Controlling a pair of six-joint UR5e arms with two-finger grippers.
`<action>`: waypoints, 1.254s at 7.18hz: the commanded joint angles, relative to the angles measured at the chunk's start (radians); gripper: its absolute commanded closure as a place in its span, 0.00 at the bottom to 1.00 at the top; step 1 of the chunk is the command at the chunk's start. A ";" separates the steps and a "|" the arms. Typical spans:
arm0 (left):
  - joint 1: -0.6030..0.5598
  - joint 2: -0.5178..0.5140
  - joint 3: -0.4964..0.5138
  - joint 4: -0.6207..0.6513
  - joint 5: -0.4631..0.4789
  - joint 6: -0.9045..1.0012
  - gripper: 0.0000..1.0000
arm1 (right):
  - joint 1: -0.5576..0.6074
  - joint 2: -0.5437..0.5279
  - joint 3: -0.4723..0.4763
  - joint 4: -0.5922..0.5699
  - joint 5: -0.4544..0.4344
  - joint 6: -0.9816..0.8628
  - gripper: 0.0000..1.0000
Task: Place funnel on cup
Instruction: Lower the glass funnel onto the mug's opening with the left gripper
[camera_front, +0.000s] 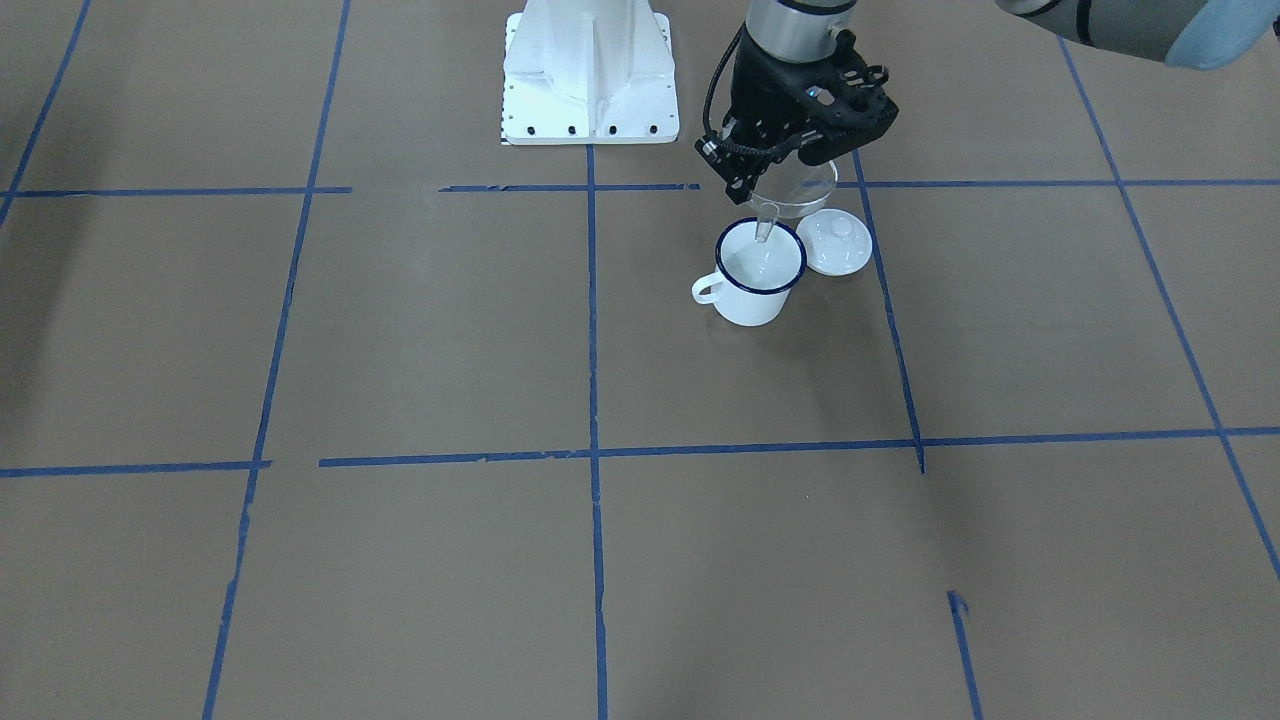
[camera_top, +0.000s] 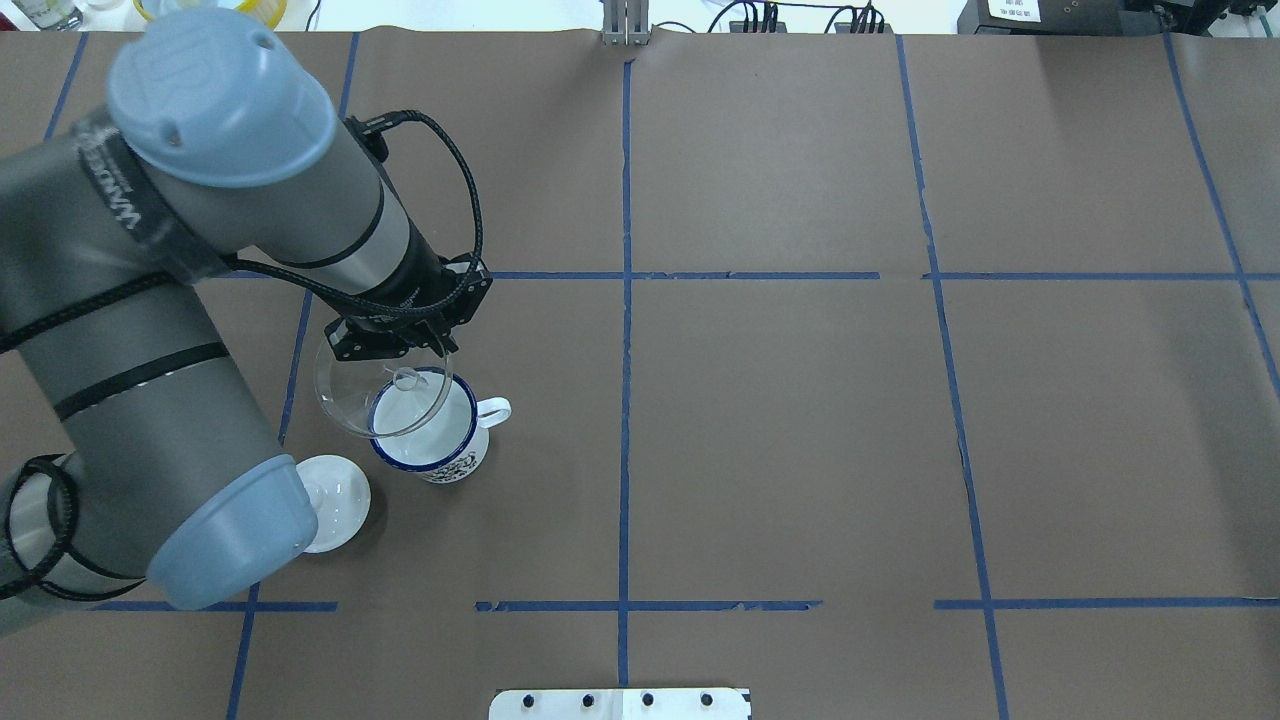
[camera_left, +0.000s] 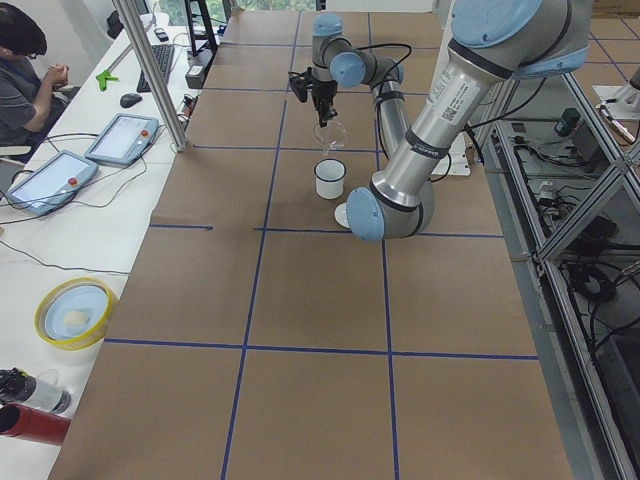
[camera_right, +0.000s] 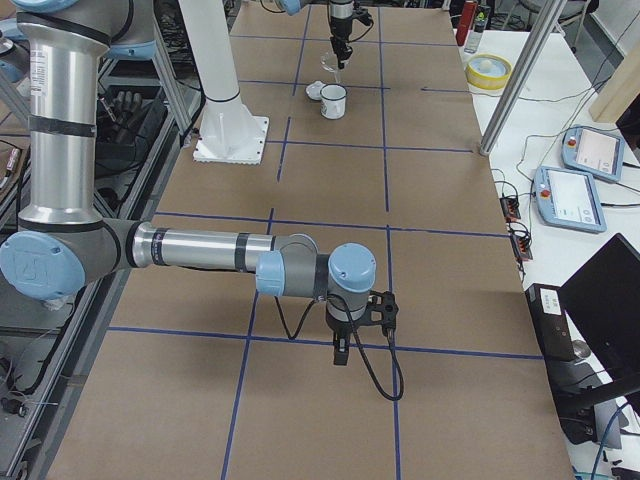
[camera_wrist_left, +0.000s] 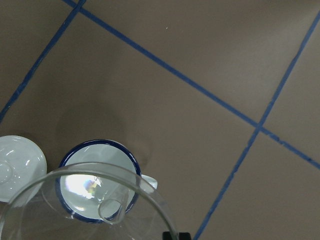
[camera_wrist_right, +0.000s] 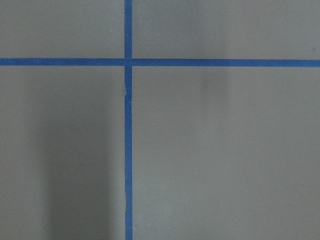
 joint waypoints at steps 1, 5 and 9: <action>0.018 0.005 0.075 -0.012 -0.002 0.103 1.00 | 0.000 0.000 0.000 0.000 0.000 0.000 0.00; 0.055 0.041 0.174 -0.153 -0.004 0.117 1.00 | 0.000 0.000 0.000 0.000 0.000 0.000 0.00; 0.088 0.060 0.186 -0.189 0.001 0.117 1.00 | 0.000 0.000 0.000 0.000 0.000 0.000 0.00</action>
